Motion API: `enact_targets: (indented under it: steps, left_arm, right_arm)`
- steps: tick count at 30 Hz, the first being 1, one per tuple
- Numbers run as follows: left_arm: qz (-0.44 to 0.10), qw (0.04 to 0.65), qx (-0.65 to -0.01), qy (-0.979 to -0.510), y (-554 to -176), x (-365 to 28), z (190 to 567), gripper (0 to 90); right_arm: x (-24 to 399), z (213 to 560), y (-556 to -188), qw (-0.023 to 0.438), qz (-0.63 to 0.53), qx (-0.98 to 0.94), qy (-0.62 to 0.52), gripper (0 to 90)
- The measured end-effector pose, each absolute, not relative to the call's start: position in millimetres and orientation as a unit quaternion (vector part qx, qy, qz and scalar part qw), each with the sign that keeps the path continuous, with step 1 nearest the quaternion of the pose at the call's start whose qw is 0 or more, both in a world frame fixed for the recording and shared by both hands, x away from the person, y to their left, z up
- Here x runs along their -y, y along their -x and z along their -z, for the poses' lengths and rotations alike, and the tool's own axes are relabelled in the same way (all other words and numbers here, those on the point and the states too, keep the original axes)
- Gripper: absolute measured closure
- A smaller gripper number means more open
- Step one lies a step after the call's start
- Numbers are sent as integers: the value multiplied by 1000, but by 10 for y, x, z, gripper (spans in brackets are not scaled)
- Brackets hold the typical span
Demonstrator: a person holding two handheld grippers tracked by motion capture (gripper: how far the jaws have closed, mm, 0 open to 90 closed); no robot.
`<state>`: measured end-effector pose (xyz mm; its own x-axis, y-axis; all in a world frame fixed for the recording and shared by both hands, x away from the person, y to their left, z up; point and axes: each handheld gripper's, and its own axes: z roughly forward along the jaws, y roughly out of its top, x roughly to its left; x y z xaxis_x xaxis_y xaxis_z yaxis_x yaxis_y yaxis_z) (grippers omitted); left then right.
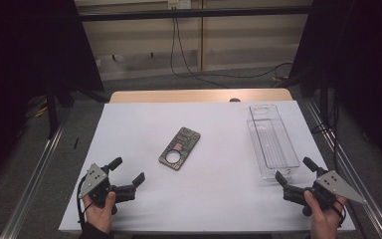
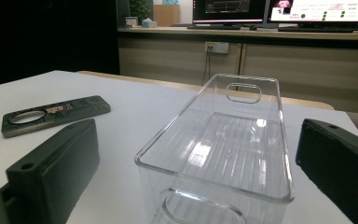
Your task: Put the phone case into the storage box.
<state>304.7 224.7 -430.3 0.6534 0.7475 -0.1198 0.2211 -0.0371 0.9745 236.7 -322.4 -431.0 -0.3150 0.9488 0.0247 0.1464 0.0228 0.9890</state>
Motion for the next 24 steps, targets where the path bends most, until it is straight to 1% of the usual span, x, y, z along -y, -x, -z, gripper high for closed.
enact_targets:
  steps: [3, 8, 11, 14, 24]
  left_arm:
    - [-227, 589, -349, -693, -3066, -2205, 4311, 22]
    - [-215, 592, -334, -702, -3118, -2111, 4308, 23]
    - [-214, 597, -333, -698, -3137, -2077, 4308, 18]
    - [-199, 597, -335, -701, -3179, -2047, 4314, 15]
    - [-215, 602, -336, -692, -3304, -1981, 4286, 13]
  right_arm:
    - [3231, 4312, -2370, 374, -536, -608, -450, 0]
    - [3229, 4311, -2363, 374, -536, -611, -447, 0]
    - [3230, 4309, -2356, 375, -535, -610, -448, 0]
    - [3232, 4310, -2353, 374, -535, -610, -449, 0]
    - [3230, 4313, -2356, 375, -532, -612, -449, 0]
